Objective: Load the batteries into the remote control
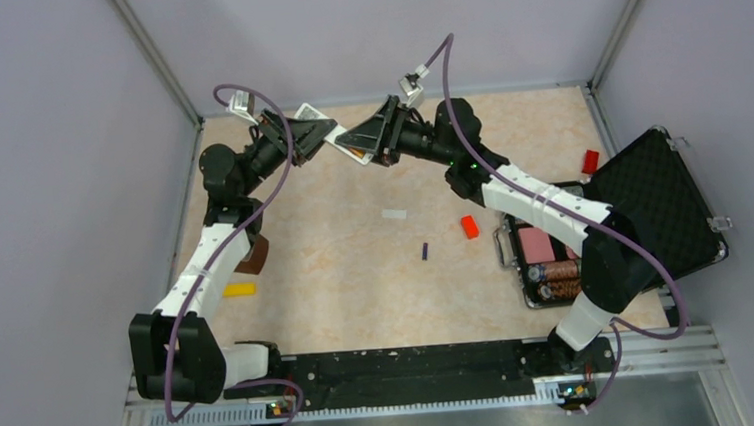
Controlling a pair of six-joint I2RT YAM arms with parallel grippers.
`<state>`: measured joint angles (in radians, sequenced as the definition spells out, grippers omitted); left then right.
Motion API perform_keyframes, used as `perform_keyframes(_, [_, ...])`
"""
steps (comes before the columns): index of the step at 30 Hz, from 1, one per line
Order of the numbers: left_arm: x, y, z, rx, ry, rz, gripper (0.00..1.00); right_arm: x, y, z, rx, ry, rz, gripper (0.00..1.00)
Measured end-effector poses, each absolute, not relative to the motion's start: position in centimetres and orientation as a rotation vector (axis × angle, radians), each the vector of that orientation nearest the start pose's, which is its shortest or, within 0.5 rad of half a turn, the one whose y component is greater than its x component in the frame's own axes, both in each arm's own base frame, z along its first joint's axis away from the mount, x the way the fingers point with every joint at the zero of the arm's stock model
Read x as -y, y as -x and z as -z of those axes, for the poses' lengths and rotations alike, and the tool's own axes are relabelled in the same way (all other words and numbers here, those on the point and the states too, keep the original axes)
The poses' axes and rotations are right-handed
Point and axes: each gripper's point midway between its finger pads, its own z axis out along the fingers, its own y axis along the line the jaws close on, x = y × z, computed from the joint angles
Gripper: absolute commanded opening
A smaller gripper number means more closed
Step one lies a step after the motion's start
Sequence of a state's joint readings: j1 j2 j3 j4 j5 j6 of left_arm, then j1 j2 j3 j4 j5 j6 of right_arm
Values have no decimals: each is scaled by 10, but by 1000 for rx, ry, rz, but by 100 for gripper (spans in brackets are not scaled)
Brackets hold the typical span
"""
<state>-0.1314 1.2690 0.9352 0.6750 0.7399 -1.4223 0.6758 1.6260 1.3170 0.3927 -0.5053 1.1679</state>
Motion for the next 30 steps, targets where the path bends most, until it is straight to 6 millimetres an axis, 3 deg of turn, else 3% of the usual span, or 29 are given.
perform_keyframes(6, [196,-334,-398,-1523,174,1719,0,-403,-310,-363,-1816,35,-1812,71])
perform_keyframes(15, [200,-320,-395,-1527,0,1640,0,-402,-308,-369,-1808,26,-1851,74])
perform_keyframes(30, [200,-320,-393,-1523,-29,1614,0,-389,-297,-364,-1801,56,-1823,60])
